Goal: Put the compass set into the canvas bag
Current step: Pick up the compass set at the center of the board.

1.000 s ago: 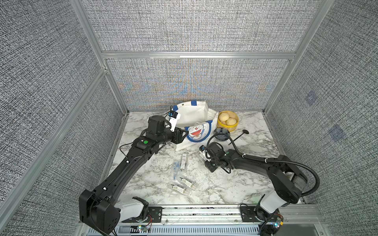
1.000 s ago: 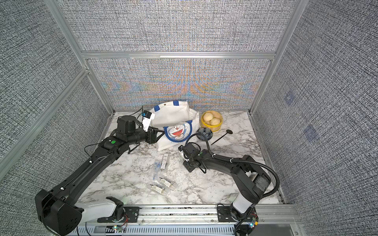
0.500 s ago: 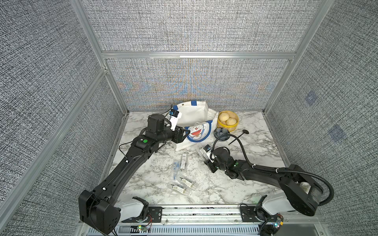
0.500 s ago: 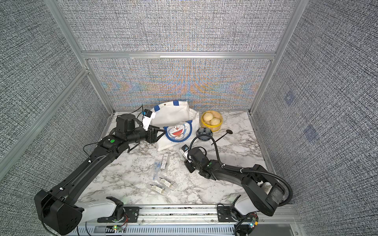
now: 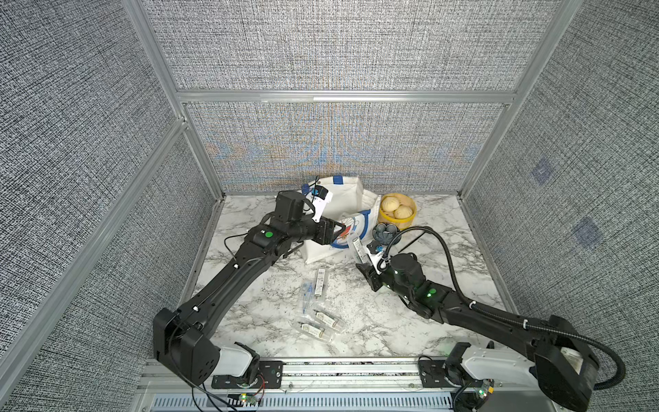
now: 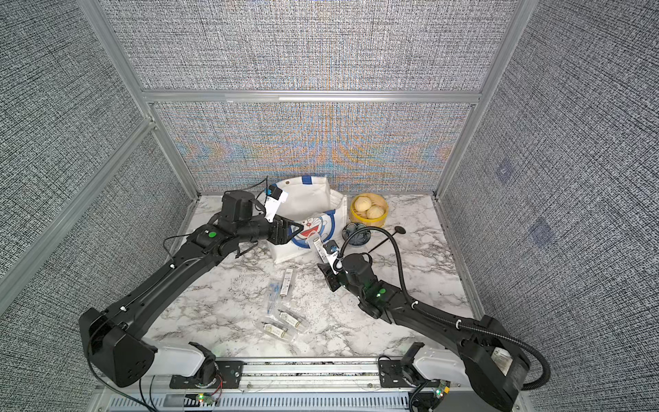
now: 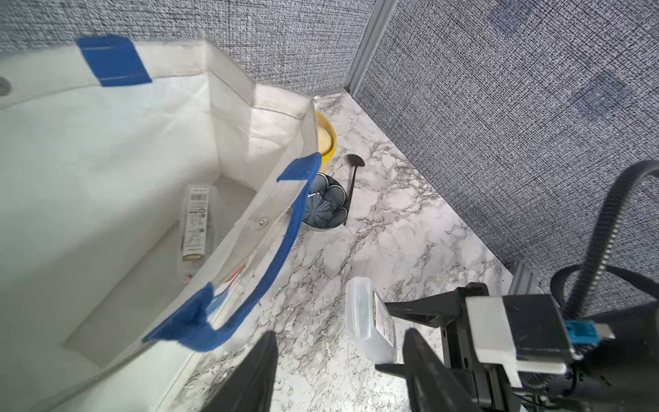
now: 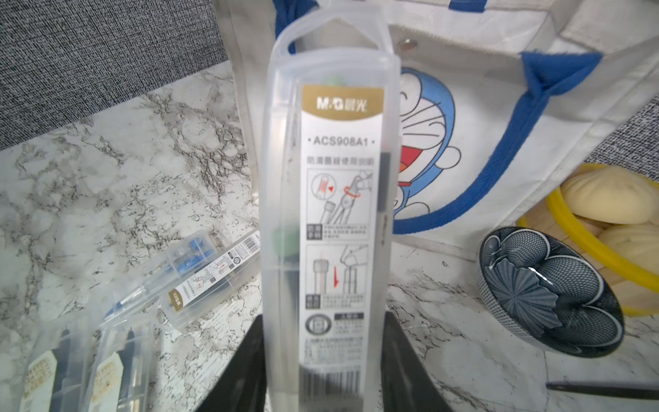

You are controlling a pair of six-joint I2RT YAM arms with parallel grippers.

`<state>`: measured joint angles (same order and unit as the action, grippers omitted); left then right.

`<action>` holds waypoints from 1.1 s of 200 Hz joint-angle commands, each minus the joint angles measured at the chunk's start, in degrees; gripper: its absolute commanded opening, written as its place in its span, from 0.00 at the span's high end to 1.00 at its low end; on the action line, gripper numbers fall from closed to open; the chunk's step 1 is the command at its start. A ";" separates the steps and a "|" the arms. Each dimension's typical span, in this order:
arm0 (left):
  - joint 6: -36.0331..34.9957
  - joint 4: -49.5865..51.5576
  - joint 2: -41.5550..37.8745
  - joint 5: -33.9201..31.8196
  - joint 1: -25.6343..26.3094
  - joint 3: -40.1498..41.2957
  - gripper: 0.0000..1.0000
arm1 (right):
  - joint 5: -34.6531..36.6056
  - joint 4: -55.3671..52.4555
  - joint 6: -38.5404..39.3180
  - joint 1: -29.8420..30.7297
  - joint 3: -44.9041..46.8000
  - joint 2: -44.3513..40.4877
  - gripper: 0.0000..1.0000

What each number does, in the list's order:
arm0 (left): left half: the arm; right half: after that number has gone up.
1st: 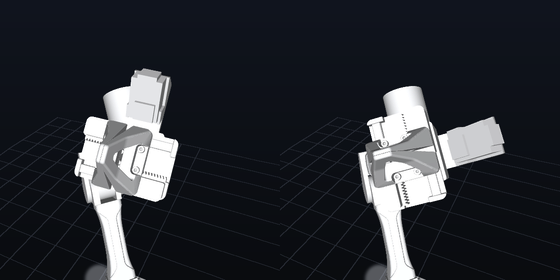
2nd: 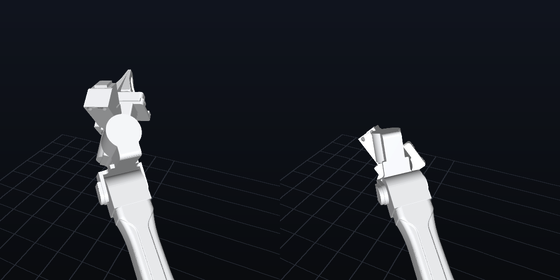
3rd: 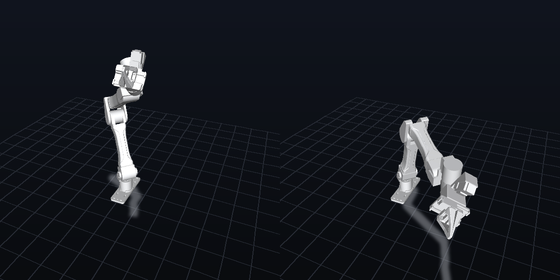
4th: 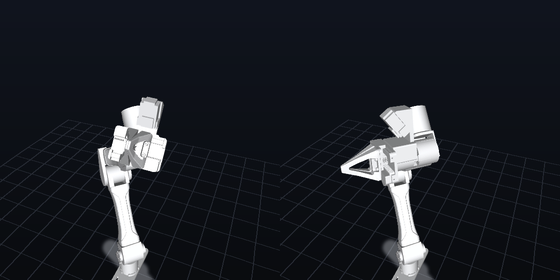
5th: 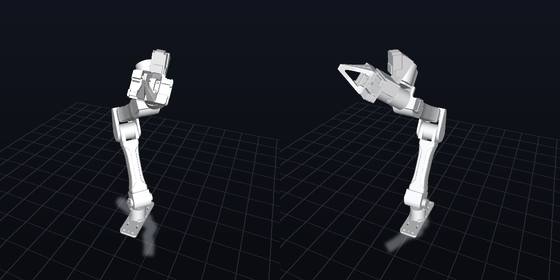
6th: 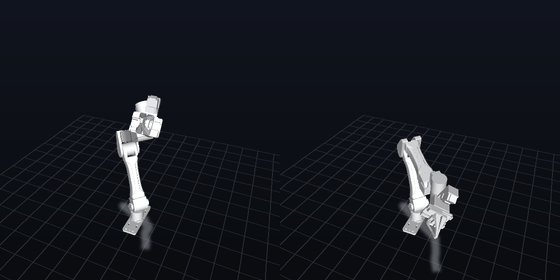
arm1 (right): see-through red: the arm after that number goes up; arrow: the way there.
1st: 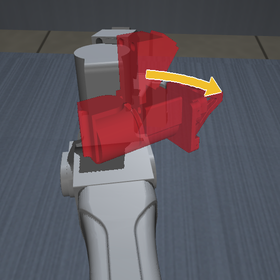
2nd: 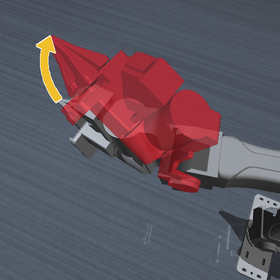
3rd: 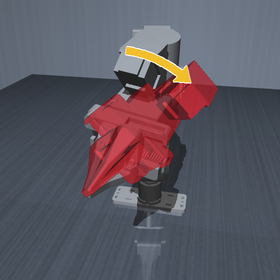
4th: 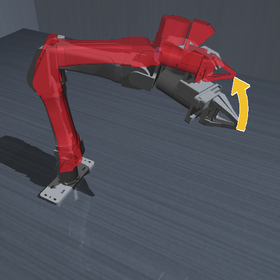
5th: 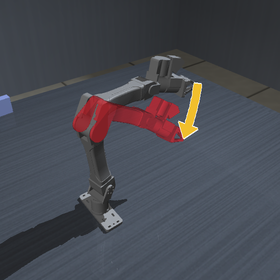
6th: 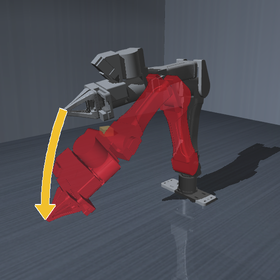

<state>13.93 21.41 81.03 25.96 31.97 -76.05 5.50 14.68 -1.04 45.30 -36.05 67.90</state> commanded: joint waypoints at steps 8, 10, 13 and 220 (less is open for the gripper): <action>1.90 -1.46 3.02 1.82 1.29 -2.12 0.41 | 0.41 0.17 -0.47 0.05 -2.24 -0.84 0.77; 2.00 -1.46 3.26 1.86 1.46 -2.29 0.41 | 0.42 0.11 -0.39 0.03 -2.37 -0.84 0.77; 2.02 -1.46 3.63 1.94 1.51 -2.53 0.41 | 0.41 0.06 -0.23 0.07 -2.51 -0.84 0.77; 2.53 1.02 8.97 5.50 4.59 -5.57 0.76 | 1.87 -0.70 0.77 -0.01 -4.60 -0.40 0.77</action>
<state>16.60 22.02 90.00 30.74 36.40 -81.10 6.74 12.71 -0.69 45.23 -40.29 67.57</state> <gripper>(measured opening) 0.264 0.397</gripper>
